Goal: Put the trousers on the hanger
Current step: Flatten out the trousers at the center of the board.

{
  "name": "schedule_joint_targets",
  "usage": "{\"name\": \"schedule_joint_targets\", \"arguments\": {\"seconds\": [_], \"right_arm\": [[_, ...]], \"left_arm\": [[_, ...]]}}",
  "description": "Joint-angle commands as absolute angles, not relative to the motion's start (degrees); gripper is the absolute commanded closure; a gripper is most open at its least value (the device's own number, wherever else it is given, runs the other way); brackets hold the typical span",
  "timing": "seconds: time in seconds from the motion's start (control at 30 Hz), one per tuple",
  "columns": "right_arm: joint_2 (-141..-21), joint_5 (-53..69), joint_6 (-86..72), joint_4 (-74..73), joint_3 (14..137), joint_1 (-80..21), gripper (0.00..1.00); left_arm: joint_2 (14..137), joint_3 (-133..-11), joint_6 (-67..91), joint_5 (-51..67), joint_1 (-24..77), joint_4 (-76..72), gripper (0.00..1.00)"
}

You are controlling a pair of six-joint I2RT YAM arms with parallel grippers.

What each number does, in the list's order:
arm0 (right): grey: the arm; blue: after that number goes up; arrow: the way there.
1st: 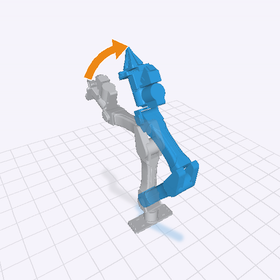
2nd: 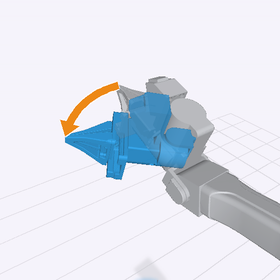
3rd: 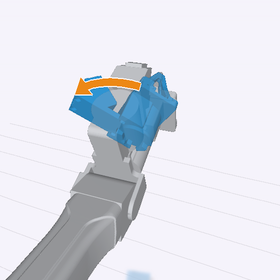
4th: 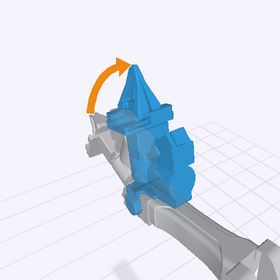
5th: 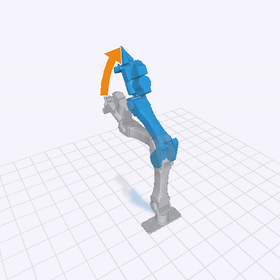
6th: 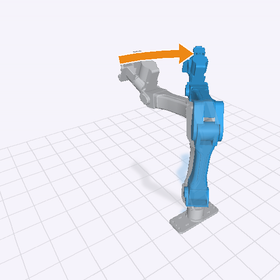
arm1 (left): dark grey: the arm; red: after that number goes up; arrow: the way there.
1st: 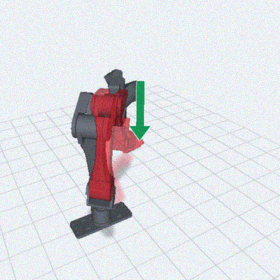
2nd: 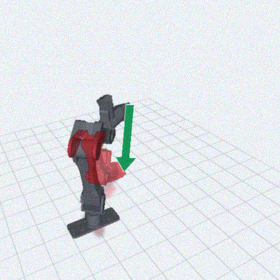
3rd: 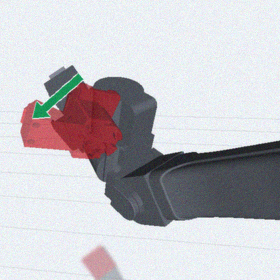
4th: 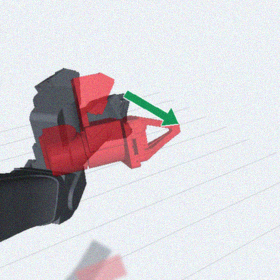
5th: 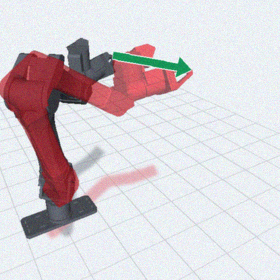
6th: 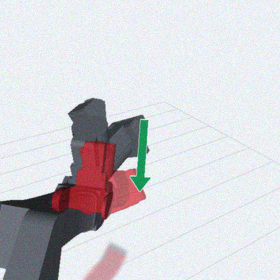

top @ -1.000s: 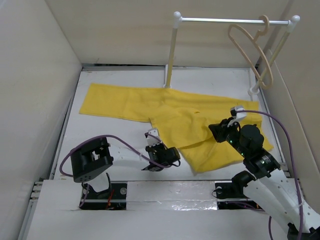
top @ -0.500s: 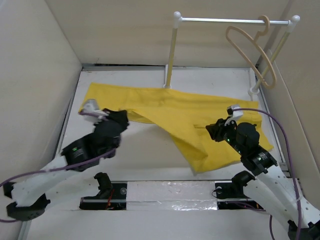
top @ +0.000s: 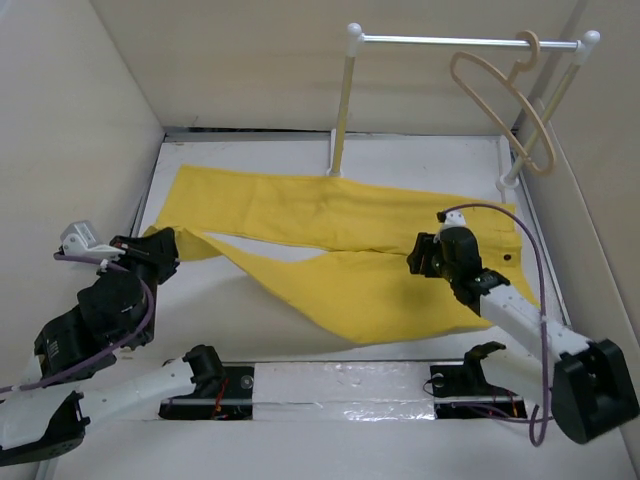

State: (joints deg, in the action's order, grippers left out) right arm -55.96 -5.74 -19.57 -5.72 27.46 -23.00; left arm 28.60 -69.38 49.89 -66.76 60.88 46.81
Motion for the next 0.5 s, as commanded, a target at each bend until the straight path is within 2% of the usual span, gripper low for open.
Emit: {"name": "schedule_joint_targets", "arguments": {"seconds": [0.0,0.1,0.23,0.47], "right_arm": [[-66.48,-1.79,-20.65,3.15,30.58,-16.28,0.41],[-74.15,1.65,-22.06,6.67,34.09,-12.84,0.41],[-86.79,5.62,-25.3,10.45,39.54,-11.43,0.42],[-100.96,8.96,-26.72,11.77,52.54,-11.43,0.44]], "left_arm": [[23.74,-67.33,43.09,-71.55,60.29,41.33,1.0],[21.62,-63.99,37.54,-67.69,60.29,35.34,1.0],[22.23,-62.58,36.39,-64.08,60.29,34.63,1.0],[17.95,-63.2,31.91,-61.87,60.29,33.68,1.0]]}}
